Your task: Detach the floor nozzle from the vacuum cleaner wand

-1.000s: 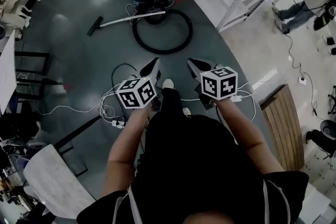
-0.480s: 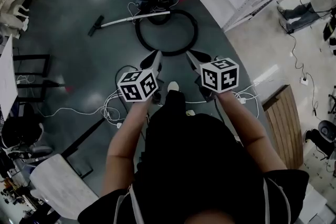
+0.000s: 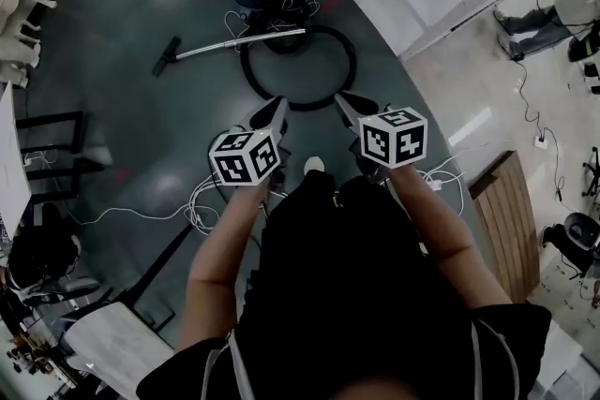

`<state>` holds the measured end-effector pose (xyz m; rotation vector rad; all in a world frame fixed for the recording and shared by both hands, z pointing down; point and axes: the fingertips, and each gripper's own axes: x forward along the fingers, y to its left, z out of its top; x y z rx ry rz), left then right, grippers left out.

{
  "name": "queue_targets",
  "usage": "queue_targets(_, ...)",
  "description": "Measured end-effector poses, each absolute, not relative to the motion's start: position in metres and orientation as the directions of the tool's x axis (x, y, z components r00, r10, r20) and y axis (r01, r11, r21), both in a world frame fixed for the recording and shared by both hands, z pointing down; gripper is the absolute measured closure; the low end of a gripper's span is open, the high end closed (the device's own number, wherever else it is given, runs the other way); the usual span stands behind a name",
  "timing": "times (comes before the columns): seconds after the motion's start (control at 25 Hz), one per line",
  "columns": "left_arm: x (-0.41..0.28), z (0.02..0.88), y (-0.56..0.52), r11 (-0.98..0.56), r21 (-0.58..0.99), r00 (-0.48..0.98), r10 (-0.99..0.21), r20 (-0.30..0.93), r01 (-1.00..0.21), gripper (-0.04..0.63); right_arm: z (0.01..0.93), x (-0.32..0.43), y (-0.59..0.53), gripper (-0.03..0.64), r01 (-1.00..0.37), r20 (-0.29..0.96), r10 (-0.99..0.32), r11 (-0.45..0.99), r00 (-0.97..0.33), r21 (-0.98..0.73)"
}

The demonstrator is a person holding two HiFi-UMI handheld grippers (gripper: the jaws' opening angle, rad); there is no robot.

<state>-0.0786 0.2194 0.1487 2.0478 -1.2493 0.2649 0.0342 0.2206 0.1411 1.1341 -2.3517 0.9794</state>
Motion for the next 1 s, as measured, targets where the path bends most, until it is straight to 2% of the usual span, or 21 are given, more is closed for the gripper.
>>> queue_targets(0.64, -0.084, 0.175, 0.149, -0.25, 0.461, 0.491, -0.69, 0.532, -0.851, 0.588, 0.165, 0.044, 0.138, 0.618, -0.787, 0.577, -0.535, 0.434, -0.617, -0.439)
queue_targets(1.0, -0.051, 0.197, 0.072, -0.237, 0.409, 0.445, -0.705, 0.552, -0.881, 0.588, 0.186, 0.081, 0.057, 0.618, -0.758, 0.602, -0.471, 0.493, -0.645, -0.427)
